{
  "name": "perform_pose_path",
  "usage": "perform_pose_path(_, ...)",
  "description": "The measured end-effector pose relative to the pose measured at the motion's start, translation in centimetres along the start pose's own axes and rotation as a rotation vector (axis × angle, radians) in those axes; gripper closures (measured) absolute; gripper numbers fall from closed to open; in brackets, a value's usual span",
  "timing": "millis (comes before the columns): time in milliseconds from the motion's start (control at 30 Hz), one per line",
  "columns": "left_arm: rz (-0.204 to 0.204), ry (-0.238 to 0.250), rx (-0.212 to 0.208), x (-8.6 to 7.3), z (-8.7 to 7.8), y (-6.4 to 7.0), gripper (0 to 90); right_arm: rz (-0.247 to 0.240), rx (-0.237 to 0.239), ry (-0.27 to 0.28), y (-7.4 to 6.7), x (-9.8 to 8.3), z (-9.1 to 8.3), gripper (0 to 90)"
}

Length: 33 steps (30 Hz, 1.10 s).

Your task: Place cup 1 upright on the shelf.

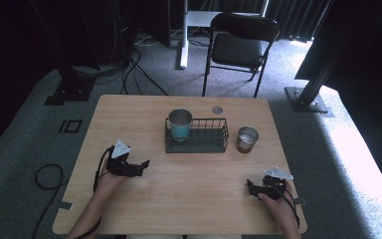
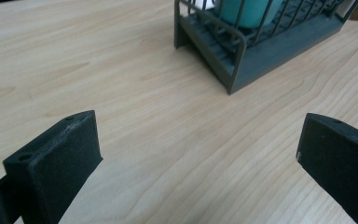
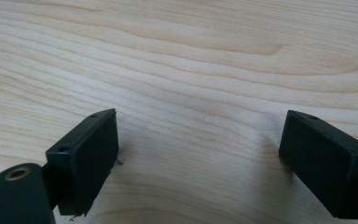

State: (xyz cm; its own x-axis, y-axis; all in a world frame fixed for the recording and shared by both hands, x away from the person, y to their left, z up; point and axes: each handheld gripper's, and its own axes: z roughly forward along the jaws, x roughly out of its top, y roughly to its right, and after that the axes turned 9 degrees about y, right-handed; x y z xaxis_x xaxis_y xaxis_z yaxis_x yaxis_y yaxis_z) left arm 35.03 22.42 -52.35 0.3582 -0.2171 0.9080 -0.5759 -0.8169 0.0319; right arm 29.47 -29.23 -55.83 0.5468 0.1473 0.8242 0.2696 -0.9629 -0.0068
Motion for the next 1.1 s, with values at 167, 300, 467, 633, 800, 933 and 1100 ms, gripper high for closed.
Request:
perform_pose_path(167, -0.013, -0.023, 0.01, -1.2, -0.6, -0.4, 0.3, 0.0, 0.0, 0.0, 0.0, 0.0, 0.0, 11.5)
perform_pose_path(300, -0.022, -0.035, 0.005, -1.7, -1.2, -0.5, 0.3, 0.0, 0.0, 0.0, 0.0, 0.0, 0.0, 11.5)
perform_pose_path(467, -0.027, -0.057, 0.004, -2.2, -1.8, -0.7, 0.3, 0.0, 0.0, 0.0, 0.0, 0.0, 0.0, 11.5)
perform_pose_path(633, -0.034, -0.078, 0.016, -3.0, -3.0, -1.1, 0.3, -0.001, 0.0, 0.0, 0.0, 0.0, 0.0, 11.5)
perform_pose_path(800, -0.035, -0.098, 0.026, -3.7, -3.6, -1.5, 0.3, -0.001, 0.0, 0.0, 0.0, 0.0, 0.0, 11.6)
perform_pose_path(933, -0.042, -0.111, 0.036, -4.4, -4.2, -1.8, 0.3, 0.0, -0.001, -0.001, -0.1, -0.1, -0.1, 11.6)
perform_pose_path(1100, -0.05, -0.123, 0.063, -5.3, -5.0, -2.2, 0.3, 0.0, 0.0, -0.001, -0.1, -0.1, -0.1, 11.6)
